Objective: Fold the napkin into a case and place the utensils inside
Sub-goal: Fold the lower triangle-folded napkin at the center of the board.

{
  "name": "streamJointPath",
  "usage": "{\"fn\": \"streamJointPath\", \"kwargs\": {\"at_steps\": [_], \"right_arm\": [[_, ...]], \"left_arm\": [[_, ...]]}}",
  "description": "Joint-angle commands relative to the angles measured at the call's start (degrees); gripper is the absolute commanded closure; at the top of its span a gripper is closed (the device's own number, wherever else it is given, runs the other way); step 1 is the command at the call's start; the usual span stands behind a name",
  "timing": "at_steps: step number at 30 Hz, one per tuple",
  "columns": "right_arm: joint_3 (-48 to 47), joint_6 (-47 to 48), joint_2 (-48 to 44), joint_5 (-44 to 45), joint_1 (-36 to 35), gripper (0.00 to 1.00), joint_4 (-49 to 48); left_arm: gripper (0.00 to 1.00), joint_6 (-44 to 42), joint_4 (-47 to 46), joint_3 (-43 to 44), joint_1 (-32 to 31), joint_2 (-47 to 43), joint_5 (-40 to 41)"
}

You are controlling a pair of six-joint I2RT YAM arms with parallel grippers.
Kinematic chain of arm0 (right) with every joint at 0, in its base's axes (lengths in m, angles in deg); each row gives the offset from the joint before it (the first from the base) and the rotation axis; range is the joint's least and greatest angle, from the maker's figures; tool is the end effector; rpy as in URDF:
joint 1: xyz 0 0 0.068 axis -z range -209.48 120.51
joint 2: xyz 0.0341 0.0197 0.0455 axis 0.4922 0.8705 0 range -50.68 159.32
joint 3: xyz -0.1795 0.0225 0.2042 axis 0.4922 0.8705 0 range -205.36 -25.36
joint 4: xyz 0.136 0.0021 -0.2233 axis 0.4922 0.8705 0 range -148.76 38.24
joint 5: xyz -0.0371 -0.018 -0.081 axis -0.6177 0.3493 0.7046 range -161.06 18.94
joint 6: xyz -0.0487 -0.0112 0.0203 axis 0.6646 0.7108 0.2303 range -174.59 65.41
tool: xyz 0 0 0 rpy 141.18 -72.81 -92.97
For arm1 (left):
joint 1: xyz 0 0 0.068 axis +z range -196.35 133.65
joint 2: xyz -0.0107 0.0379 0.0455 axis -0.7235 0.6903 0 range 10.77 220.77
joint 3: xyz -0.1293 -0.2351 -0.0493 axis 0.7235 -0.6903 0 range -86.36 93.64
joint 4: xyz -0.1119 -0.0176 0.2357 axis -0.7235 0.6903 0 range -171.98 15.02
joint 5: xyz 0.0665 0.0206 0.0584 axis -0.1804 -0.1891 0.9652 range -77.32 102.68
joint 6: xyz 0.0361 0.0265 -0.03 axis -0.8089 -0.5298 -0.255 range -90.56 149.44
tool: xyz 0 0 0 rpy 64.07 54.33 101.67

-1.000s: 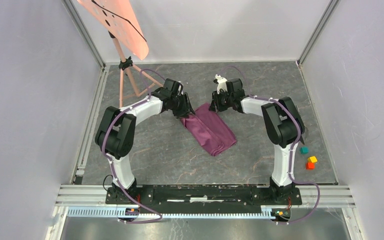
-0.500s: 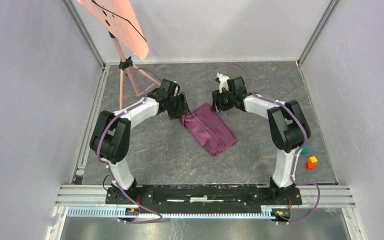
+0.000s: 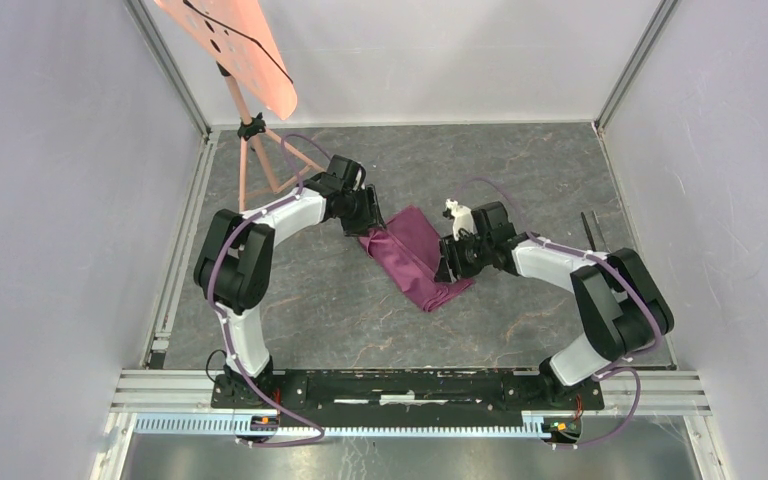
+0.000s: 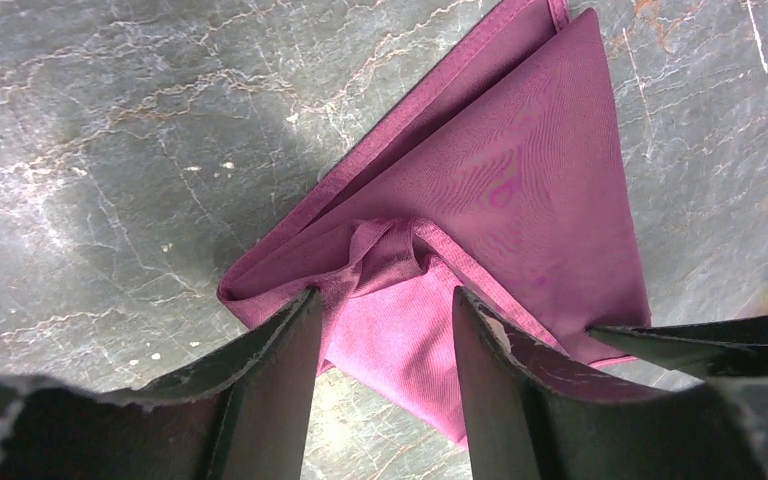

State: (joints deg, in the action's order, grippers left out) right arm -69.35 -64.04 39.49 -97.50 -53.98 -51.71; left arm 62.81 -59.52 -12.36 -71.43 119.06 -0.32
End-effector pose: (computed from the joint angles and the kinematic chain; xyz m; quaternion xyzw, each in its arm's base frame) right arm 0.2637 0.1376 0.1574 -0.1924 0.9064 0.2972 0.2303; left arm 0.3578 -0.1762 0.1848 -0.0365 0.9519 -0.2335 0.1951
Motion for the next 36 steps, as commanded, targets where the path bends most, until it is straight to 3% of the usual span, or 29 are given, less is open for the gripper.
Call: {"fn": "streamJointPath", "kwargs": {"at_steps": [1, 9, 16, 22, 27, 36], "right_arm": [[3.07, -0.98, -2.38, -3.30, 0.10, 0.50, -3.25], [5.13, -1.20, -2.12, -3.93, -0.87, 0.61, -5.39], [6.30, -2.10, -3.88, -3.19, -2.54, 0.63, -5.88], [6.96, -3.89, -5.76, -3.27, -3.47, 0.85, -5.79], [9.50, -7.14, -9.84, -2.32, -3.72, 0.98, -5.72], [15.44, -10.58, -11.38, 0.29, -3.80, 1.00, -12.07]], "left_arm": [[0.44, -2.74, -0.06, 2.60, -0.13, 1.04, -2.12], [0.49, -2.61, -0.05, 2.42, -0.61, 0.75, -2.65], [0.53, -2.34, -0.13, 2.06, -0.67, 0.34, -2.61], [0.55, -2.17, 0.13, 2.04, -0.82, -0.30, -2.91], [0.55, -2.32, 0.21, 1.77, -0.89, -0.85, -2.91], [0.56, -1.73, -0.41, 3.18, -1.06, 1.78, -4.12]]}}
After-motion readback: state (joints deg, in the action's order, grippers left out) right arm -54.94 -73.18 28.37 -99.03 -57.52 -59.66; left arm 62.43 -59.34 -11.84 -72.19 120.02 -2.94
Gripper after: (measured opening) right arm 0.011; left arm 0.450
